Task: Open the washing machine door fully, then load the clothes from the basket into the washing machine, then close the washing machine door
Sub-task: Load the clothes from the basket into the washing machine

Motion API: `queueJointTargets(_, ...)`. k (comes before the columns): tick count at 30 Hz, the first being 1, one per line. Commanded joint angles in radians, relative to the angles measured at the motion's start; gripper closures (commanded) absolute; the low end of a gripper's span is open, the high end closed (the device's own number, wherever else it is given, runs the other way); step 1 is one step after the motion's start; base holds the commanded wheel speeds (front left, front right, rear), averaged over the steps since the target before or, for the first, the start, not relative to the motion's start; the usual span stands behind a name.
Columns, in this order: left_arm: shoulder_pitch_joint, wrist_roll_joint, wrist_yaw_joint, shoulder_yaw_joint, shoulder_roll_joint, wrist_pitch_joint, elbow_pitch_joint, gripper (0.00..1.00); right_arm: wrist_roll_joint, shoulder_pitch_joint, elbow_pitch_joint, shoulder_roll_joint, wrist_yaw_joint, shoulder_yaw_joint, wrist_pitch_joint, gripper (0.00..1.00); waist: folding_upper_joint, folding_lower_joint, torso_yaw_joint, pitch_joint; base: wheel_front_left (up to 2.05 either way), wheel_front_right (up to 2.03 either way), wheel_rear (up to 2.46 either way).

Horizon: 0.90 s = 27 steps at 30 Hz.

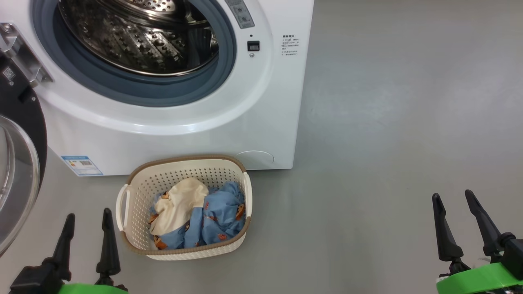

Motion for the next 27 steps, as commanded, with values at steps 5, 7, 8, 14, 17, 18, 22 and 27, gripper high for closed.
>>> queueJointTargets(5,-0.025,-0.022,0.001,0.018,0.025,-0.003,-0.018,0.00,-0.009,-0.020,-0.029,-0.008,0.004,0.018,-0.012,0.00,0.0000,0.0000,0.001,0.009,0.08,-0.31,0.23)
queueJointTargets(7,-0.029,-0.029,0.001,0.015,0.027,-0.003,-0.017,0.00,-0.009,-0.024,-0.029,-0.007,0.004,0.018,-0.012,0.00,0.0000,0.0000,0.001,0.013,0.28,-1.04,0.76)
queueJointTargets(8,-0.031,-0.031,0.001,0.013,0.029,-0.003,-0.017,0.00,-0.009,-0.026,-0.029,-0.007,0.004,0.018,-0.012,0.00,0.0000,0.0000,0.001,0.014,0.36,-1.36,0.99)
queueJointTargets(14,-0.040,-0.044,0.001,0.005,0.037,-0.003,-0.014,0.00,-0.007,-0.035,-0.027,-0.005,0.004,0.019,-0.012,0.00,0.0000,0.0000,-0.001,0.022,0.48,-1.91,1.43)
queueJointTargets(17,-0.043,-0.035,0.001,-0.004,0.044,-0.003,-0.018,0.00,-0.006,-0.038,-0.027,-0.004,0.004,0.019,-0.012,0.00,0.0000,0.0000,-0.003,0.025,0.61,-1.98,1.37)
queueJointTargets(18,-0.044,-0.029,0.001,-0.009,0.047,-0.003,-0.024,0.00,-0.006,-0.039,-0.027,-0.003,0.004,0.019,-0.012,0.00,0.0000,0.0000,-0.003,0.027,0.67,-1.63,0.96)
queueJointTargets(22,-0.044,-0.039,0.001,-0.024,0.045,-0.003,-0.040,0.00,-0.005,-0.040,-0.029,0.000,0.004,0.016,-0.012,0.00,0.0000,0.0000,-0.003,0.031,0.53,-1.09,0.57)
queueJointTargets(27,-0.042,-0.043,0.001,-0.033,0.044,-0.003,-0.047,0.00,-0.006,-0.038,-0.030,0.001,0.004,0.014,-0.012,0.00,0.0000,0.0000,-0.001,0.034,0.28,-0.38,0.10)
